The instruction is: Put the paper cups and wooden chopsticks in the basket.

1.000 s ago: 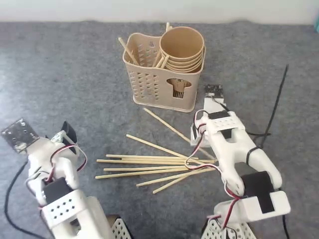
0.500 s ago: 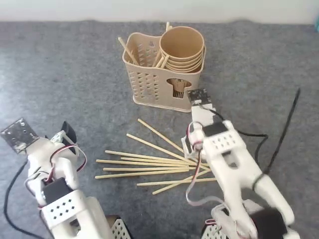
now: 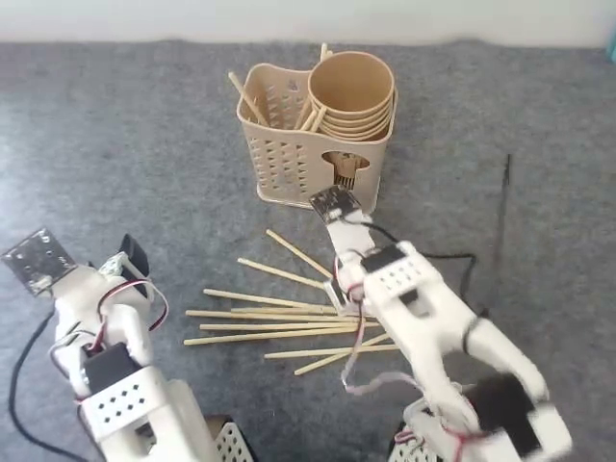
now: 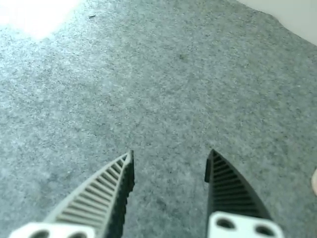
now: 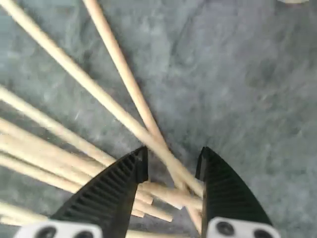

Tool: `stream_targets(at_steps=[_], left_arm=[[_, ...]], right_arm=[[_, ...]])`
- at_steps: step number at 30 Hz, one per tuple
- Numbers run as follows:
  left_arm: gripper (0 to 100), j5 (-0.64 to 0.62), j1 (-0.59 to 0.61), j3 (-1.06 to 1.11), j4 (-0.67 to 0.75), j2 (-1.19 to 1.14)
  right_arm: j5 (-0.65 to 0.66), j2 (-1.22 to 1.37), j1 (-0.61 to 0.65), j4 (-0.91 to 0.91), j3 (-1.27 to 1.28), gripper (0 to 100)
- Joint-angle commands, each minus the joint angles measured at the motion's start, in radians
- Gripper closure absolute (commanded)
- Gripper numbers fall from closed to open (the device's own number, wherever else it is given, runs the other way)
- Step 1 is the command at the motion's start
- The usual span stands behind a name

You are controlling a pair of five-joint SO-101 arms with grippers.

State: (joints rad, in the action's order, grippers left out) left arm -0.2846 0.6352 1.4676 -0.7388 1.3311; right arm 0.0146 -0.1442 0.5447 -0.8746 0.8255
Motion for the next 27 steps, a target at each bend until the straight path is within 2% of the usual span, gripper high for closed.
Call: stream_targets(at_steps=[1,4,13,18,22,27], left_arm=[[78,0.003,-0.006,-0.01,0.029,0.02],[78,0.003,-0.006,-0.01,0.038,0.02],[78,0.003,-0.006,0.004,0.069,0.018],[78,0.003,-0.006,0.005,0.071,0.018],[78,0.003,-0.006,0.005,0.071,0.018],[78,0.003,-0.006,0.005,0.071,0.018]], right_arm=[[0.021,0.139,0.016,-0.045,-0.157,81.6],[0.021,0.225,0.019,-0.087,-0.239,82.8],[0.017,0.248,0.056,-0.077,-0.249,99.1],[0.018,0.22,0.058,-0.053,-0.218,99.1],[0.023,0.105,0.071,-0.059,-0.189,99.1],[0.083,-0.208,0.165,-0.059,-0.071,99.1]])
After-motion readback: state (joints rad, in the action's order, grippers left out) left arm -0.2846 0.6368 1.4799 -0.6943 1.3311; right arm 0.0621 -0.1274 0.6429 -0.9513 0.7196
